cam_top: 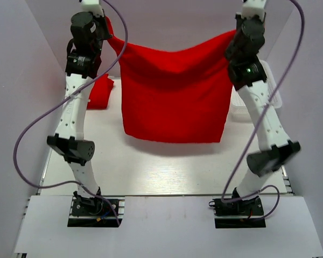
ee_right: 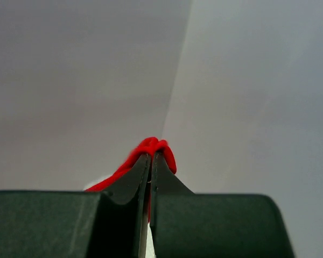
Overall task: Fold and stack the t-shirts
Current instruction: Flatten out the tshirt
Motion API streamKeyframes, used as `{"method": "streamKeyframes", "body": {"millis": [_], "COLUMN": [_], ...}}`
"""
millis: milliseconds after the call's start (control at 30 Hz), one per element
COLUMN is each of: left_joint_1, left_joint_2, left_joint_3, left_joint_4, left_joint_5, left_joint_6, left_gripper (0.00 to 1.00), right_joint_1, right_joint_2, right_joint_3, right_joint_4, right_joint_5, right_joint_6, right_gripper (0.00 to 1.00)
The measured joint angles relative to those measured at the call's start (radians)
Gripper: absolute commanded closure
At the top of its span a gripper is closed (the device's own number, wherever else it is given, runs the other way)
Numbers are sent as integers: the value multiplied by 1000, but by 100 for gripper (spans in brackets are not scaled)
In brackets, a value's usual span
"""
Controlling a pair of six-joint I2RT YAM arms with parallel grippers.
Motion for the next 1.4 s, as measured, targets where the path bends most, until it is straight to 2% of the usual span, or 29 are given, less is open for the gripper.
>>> {"method": "streamKeyframes", "body": {"millis": [100,233,367,433,567,700,867,1033,1200,1400], "left_joint_1": [9,26,41,48,54,55,73,87,99,112], "left_joint_2": [86,96,59,2,-147,-268,-323,-324,-290,-276], "left_joint_3": [52,51,28,-60,-351,-669,-948,-1067,-1077,-1125], "left_joint_4": [12,33,55,64,60,29,-45,-76,-96,-105], "left_joint_5": [24,62,74,80,85,76,67,63,30,9], "left_joint_6": [0,-6,-11,-15,-35,-70,-102,-137,-173,-206], "left_gripper": [100,100,100,100,100,100,100,100,100,100], "right_joint_1": [-14,-25,-37,-44,-50,-51,-48,-49,-49,-49], "right_joint_2": [137,121,-15,-103,-249,-341,-367,-369,-361,-311], "right_joint_3": [198,196,13,-113,-356,-579,-814,-910,-1004,-1040], "right_joint_4": [9,34,42,17,-123,-307,-554,-678,-697,-735], "right_joint_5": [-31,-60,-82,-95,-156,-304,-459,-534,-580,-592], "right_joint_6": [-28,-37,-14,26,181,375,555,653,707,744], "right_gripper": [100,100,100,100,100,100,100,100,100,100]}}
